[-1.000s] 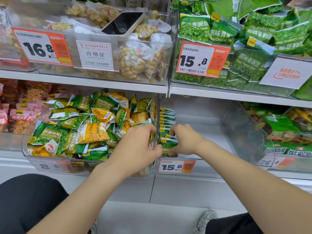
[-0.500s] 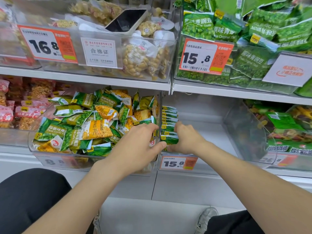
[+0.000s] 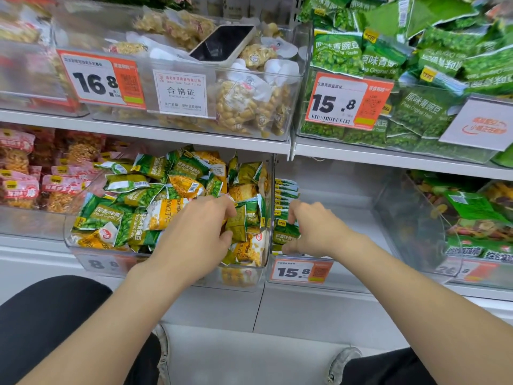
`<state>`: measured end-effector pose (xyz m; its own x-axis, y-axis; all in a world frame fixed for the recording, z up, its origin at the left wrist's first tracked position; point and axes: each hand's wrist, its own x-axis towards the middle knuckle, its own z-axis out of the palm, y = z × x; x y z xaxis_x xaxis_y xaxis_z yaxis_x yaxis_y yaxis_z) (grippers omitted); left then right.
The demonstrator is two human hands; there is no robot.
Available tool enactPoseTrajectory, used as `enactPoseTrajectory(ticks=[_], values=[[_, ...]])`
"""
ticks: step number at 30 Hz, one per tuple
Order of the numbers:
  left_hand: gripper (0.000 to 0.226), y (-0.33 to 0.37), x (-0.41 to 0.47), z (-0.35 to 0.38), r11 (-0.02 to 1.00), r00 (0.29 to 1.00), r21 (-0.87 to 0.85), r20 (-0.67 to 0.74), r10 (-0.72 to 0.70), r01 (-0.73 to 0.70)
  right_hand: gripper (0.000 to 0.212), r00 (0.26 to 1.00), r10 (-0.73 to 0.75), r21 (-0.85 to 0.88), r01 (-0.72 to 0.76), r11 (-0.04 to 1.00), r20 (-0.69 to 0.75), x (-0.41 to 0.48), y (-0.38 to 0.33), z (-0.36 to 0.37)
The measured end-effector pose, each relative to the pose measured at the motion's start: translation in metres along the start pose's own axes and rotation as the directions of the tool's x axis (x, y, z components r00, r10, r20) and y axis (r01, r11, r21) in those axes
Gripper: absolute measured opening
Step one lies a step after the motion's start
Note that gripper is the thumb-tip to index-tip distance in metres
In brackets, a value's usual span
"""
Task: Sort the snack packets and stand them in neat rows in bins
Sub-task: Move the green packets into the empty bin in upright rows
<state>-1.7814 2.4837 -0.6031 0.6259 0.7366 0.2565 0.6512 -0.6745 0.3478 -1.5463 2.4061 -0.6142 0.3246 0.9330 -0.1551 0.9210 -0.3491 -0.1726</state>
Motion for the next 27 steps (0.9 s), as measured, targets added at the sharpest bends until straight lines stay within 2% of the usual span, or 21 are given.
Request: enactPoseTrajectory(ticks=[5, 8, 12, 16, 17, 19, 22, 24, 27], values=[[0.038, 0.001, 0.002, 0.008, 0.997, 1.000, 0.069, 0.009, 0.028, -0.029, 0.019, 0.994, -0.102, 0.039, 0.104, 0.994, -0.038, 0.008, 0.005, 0.003], [0.037, 0.005, 0.007, 0.011, 0.994, 0.999, 0.103, -0.001, 0.045, -0.044, 0.006, 0.993, -0.098, 0.092, 0.104, 0.990, -0.066, 0.010, 0.007, 0.003], [0.036, 0.012, 0.012, 0.015, 0.992, 0.998, 0.116, -0.013, 0.060, -0.058, 0.015, 0.999, -0.016, 0.157, 0.024, 0.987, -0.051, 0.011, 0.012, -0.001], [0.038, 0.015, 0.018, 0.020, 0.993, 0.996, 0.100, -0.044, 0.071, -0.066, 0.065, 0.992, 0.120, 0.217, -0.110, 0.970, -0.036, 0.011, 0.013, 0.005], [0.038, 0.017, 0.019, 0.021, 0.995, 0.997, 0.085, -0.051, 0.065, -0.061, 0.072, 0.989, 0.143, 0.215, -0.130, 0.968, -0.047, 0.010, 0.012, 0.007], [0.039, 0.020, 0.021, 0.022, 0.998, 0.998, 0.044, -0.048, 0.045, -0.043, 0.071, 0.984, 0.176, 0.224, -0.165, 0.961, -0.030, 0.010, 0.011, 0.011], [0.044, 0.021, 0.024, 0.027, 1.000, 1.000, 0.002, -0.020, 0.020, -0.020, 0.050, 0.975, 0.219, 0.324, -0.218, 0.921, 0.032, 0.009, 0.007, 0.011], [0.048, 0.021, 0.027, 0.030, 1.000, 1.000, 0.002, -0.004, 0.029, -0.029, 0.045, 0.969, 0.247, 0.344, -0.234, 0.910, 0.006, 0.010, 0.004, 0.009], [0.055, 0.021, 0.032, 0.031, 0.998, 0.998, -0.009, -0.009, 0.055, -0.055, 0.068, 0.951, 0.309, 0.404, -0.288, 0.868, 0.013, 0.013, 0.003, 0.011]])
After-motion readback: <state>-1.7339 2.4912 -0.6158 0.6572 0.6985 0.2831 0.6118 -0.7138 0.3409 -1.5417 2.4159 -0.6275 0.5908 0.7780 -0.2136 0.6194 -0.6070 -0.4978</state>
